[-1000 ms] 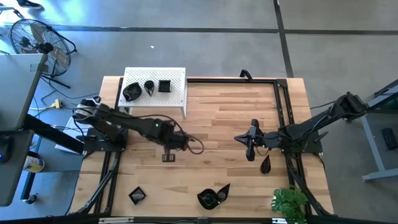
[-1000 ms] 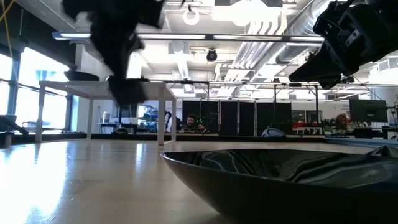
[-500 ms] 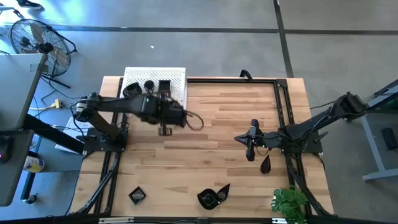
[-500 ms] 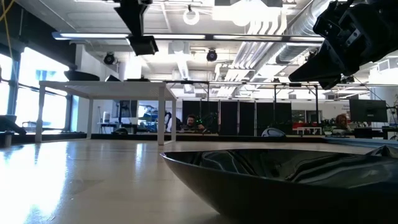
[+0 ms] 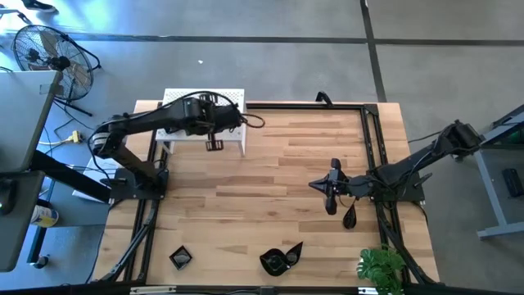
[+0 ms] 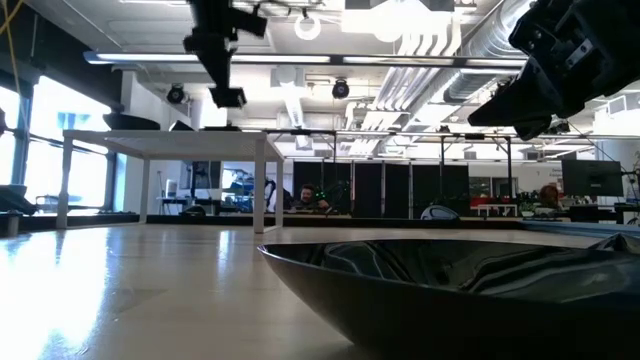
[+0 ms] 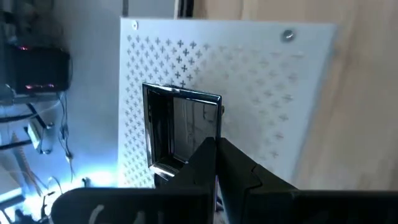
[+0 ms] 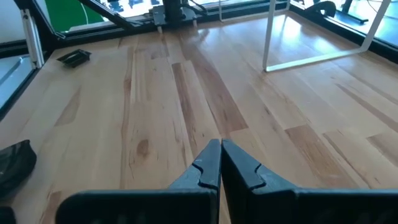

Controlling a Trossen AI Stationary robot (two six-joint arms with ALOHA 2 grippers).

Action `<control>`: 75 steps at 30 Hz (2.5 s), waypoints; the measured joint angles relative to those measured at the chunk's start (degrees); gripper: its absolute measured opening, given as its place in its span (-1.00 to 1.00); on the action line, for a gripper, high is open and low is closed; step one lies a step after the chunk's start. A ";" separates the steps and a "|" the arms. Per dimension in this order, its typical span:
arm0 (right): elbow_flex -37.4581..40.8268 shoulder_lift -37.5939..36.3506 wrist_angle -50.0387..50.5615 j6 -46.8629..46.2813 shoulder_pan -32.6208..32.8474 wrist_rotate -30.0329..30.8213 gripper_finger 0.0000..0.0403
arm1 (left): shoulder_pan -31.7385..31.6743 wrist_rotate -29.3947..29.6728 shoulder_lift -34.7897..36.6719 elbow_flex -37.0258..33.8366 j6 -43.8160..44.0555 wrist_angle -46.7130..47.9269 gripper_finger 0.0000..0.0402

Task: Pick & Place Mini shaped plates
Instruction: Stack the right black square plate on the top of the stacked black square plates on the shelf, then stack the bottom black drop shaped plate on top of the stacked black drop shaped plates on the shelf

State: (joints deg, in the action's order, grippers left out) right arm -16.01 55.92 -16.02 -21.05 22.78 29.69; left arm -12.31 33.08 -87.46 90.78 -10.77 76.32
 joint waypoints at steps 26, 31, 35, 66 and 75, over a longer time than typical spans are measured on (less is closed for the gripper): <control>0.00 0.00 -1.06 1.83 0.23 1.32 -1.00 | -10.30 -4.53 1.07 -8.34 -12.14 -10.35 -0.99; 0.00 0.00 -1.04 1.82 0.23 1.38 -1.00 | -10.30 -4.01 1.05 -9.31 -12.84 -10.76 -0.99; 0.00 0.00 -1.04 1.80 0.23 1.38 -1.00 | -10.17 -3.07 1.05 -9.37 -12.59 -11.71 -0.97; 0.00 0.00 -1.60 -0.57 0.23 -0.03 -1.00 | -0.63 -18.04 10.31 -15.26 8.16 -14.95 -0.92; -2.16 0.00 0.85 -4.60 0.20 -4.14 -1.00 | 17.31 -17.51 21.57 -42.75 15.61 -63.58 -0.92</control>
State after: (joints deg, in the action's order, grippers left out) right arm -18.17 55.92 -15.17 -25.65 22.98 25.55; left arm 5.00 15.56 -65.89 48.03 4.84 12.74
